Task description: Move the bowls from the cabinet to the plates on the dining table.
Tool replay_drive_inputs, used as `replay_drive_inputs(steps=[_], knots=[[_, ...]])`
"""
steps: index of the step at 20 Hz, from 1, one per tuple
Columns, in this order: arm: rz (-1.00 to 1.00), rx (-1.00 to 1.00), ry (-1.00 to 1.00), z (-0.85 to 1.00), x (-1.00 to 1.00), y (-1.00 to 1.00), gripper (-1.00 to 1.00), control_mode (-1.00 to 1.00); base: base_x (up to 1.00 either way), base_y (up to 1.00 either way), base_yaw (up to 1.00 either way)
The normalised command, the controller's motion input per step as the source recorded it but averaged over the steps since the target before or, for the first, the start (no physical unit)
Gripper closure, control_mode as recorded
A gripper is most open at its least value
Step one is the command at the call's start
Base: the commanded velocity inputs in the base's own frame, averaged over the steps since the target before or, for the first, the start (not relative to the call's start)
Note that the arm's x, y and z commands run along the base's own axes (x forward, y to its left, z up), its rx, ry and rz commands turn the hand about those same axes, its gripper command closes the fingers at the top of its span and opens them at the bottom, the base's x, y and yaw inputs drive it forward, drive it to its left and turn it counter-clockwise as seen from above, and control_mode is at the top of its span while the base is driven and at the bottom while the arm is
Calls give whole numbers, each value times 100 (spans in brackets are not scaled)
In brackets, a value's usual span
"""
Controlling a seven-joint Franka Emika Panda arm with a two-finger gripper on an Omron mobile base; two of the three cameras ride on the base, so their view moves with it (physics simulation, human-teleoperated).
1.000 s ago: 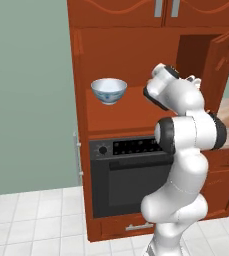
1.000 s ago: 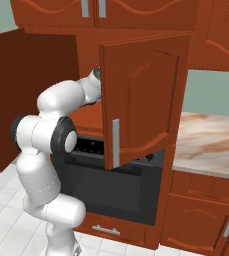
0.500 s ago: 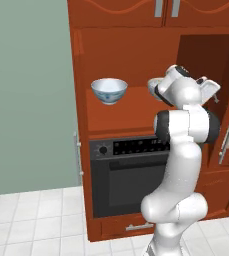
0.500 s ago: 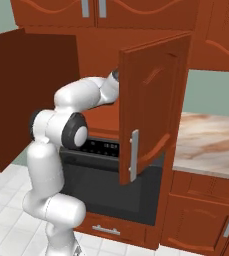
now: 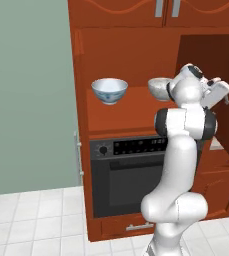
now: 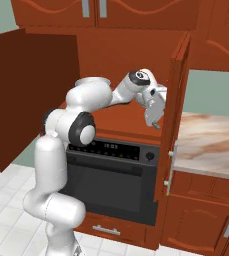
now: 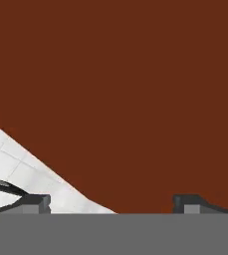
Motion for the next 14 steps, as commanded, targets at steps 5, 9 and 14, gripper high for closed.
replay_drive_inputs(steps=[5,9,14], knots=[[-11,-5,-19,-11,0,-53,-100,-100,0,0,0],[-2,-1,-29,-9,-6,-35,-100,-100,0,0,0],[10,2,-33,-12,-48,10,-100,-100,0,0,0]])
